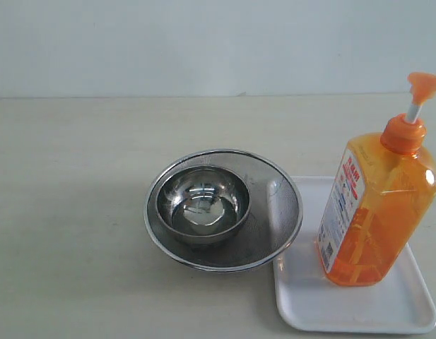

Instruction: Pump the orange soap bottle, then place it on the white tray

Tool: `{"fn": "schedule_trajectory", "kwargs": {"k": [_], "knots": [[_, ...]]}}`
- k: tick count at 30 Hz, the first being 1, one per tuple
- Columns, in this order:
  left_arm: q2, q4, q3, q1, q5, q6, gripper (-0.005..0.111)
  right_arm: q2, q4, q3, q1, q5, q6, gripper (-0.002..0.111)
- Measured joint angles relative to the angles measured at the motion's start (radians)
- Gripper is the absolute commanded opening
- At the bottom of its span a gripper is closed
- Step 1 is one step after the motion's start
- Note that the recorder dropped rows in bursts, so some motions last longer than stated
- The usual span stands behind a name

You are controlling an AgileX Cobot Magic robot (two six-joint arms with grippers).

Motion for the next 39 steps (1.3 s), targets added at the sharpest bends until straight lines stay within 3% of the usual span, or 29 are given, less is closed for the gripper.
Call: {"fn": "schedule_trajectory", "kwargs": {"k": [9,12,18,23,32,39], "knots": [[-0.197,-0.026,0.365,0.239,-0.296,-0.002,0.005,0.000,0.000,0.000,0.000,0.000,0.000,0.000],[-0.298,-0.054,0.571,0.375,-0.459,-0.035,0.005,0.000,0.000,0.000,0.000,0.000,0.000,0.000],[-0.549,-0.063,0.818,0.503,-0.496,-0.090,0.005,0.000,0.000,0.000,0.000,0.000,0.002,0.000],[-0.746,-0.063,0.927,0.515,-0.463,-0.155,0.005,0.000,0.000,0.000,0.000,0.000,0.004,0.000],[-0.754,-0.063,0.931,0.515,-0.416,-0.230,0.005,-0.002,0.000,0.004,0.000,0.002,0.004,0.000],[-0.754,-0.091,0.931,0.515,-0.450,-0.050,0.005,-0.002,0.000,0.005,0.000,0.002,0.004,0.000]]}}
